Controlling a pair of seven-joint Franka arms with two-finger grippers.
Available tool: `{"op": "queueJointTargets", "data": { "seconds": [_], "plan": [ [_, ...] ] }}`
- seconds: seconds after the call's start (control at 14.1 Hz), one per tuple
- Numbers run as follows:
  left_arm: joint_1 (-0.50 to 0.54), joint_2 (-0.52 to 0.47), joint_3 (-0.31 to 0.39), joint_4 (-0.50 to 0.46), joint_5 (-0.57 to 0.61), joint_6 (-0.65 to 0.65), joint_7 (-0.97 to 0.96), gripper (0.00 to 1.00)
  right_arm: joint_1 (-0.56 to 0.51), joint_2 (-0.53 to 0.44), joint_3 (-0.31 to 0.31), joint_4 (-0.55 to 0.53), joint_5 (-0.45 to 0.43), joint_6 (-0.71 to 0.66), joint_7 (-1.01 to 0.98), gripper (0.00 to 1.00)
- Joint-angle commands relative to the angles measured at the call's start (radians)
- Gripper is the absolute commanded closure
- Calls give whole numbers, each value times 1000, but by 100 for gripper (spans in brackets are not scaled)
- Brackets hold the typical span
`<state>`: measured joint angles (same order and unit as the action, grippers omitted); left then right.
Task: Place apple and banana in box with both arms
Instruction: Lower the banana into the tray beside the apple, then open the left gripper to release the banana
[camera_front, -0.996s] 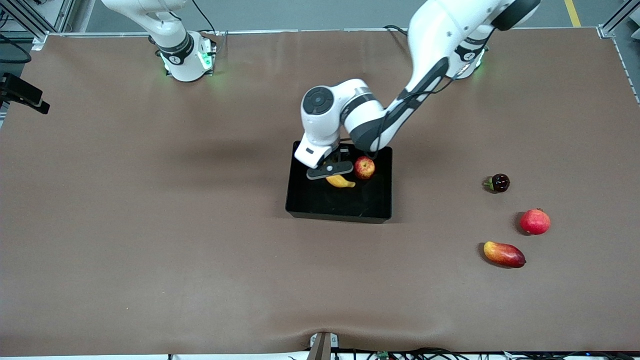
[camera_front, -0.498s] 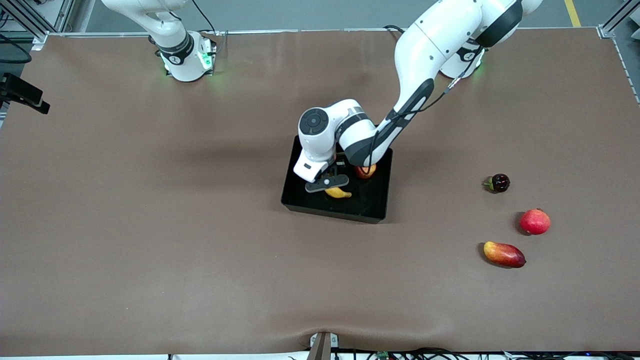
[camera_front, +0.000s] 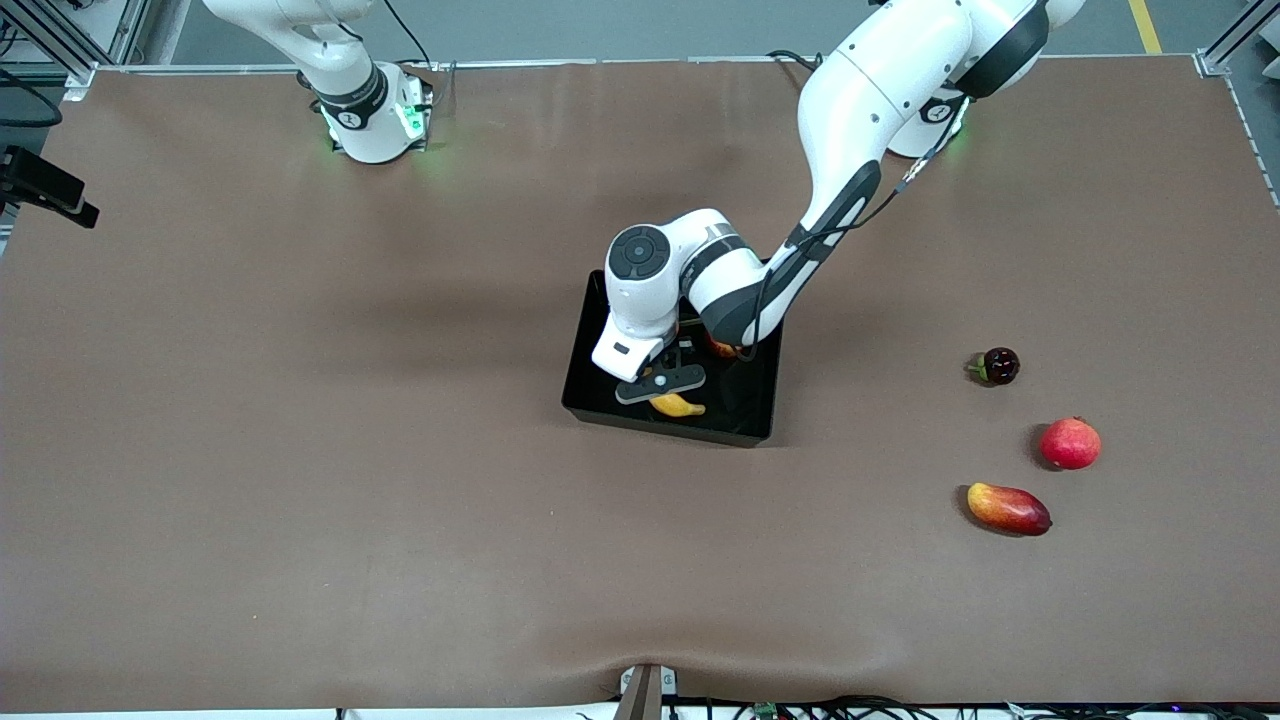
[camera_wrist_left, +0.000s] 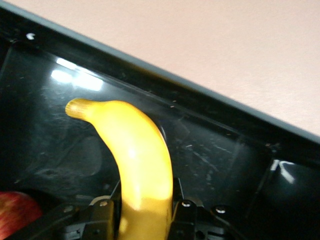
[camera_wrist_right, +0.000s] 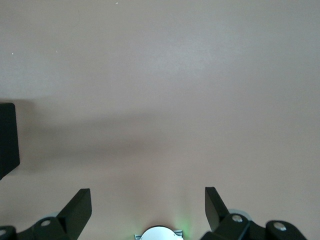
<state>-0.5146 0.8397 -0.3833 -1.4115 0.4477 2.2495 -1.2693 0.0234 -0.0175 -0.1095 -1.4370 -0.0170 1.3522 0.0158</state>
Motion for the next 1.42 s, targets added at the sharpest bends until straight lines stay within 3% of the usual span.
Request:
{"op": "queueJointTargets", "data": {
  "seconds": [0.0,0.36,0.43,0.64,0.78,1.0,1.35],
  "plan": [
    [-13,15,6,16,3,62,-8,100,-17,7,11,13,-15,-11,0,0],
    [-18,67,11,16,14,94,-7,96,-17,7,11,15,-14,-10,0,0],
    [-19,71,11,16,14,94,-7,82,-17,7,11,15,-14,-10,-2,0],
    [-18,53,24,14,16,93,-22,0,-16,7,11,15,-14,-10,-2,0],
    [-4,-5,24,14,16,70,-24,0,-13,7,11,15,-14,-10,-2,0],
    [83,-160,11,14,3,-100,16,0,-4,2,19,15,-12,-11,-3,0],
    [295,-420,-9,13,-193,-353,344,0,0,1,17,12,-5,-25,-7,0]
  ]
}}
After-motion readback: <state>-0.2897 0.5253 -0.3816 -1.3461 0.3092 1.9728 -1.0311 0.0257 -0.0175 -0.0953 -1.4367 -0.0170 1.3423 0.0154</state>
